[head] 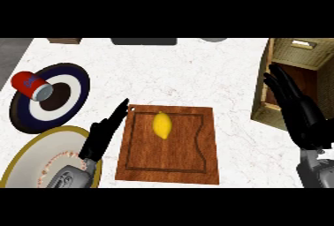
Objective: Pick the lemon from the cutting board and place it in the basket
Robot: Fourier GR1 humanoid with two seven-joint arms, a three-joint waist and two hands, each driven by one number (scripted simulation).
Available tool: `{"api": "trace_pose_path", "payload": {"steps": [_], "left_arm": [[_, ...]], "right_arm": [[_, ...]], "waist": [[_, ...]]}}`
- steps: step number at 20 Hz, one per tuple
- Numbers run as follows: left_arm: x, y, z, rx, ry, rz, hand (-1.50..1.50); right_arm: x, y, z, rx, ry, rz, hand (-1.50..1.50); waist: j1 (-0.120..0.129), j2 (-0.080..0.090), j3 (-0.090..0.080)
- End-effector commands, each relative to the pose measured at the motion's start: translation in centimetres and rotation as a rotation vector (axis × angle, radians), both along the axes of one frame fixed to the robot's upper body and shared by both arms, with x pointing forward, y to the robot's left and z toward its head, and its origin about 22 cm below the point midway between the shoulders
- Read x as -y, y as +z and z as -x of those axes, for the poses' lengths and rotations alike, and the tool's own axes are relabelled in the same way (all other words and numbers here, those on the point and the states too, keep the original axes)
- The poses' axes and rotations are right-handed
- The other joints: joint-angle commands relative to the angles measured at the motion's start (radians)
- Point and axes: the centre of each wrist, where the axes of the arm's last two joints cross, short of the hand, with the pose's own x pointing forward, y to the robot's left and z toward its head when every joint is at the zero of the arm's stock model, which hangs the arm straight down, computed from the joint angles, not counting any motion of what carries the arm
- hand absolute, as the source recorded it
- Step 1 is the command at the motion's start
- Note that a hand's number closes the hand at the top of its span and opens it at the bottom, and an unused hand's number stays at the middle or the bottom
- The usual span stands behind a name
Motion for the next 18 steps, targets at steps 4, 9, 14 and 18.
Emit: {"api": "trace_pose_path", "payload": {"steps": [4,9,14,18], "left_arm": [[-2.2,4.9,-2.7,0.266,-0.025,-0.029,0.00],[-2.5,7.6,-3.7,0.367,-0.070,-0.002,0.00],[-5.3,8.0,-3.5,0.342,-0.029,-0.012,0.00],[-4.6,6.9,-2.3,0.350,-0.006,-0.006,0.00]], "right_arm": [[-7.2,0.8,-3.8,0.039,0.223,0.098,1.50],[-17.3,-0.8,-1.2,0.263,0.617,0.063,1.50],[-23.7,-4.8,1.6,0.344,0.456,0.308,-1.50],[-25.5,-3.4,0.3,0.321,0.293,0.529,-1.50]], "waist": [[0.038,-0.013,-0.006],[0.094,-0.003,-0.004],[0.039,-0.018,-0.006],[0.024,-0.031,-0.009]]}}
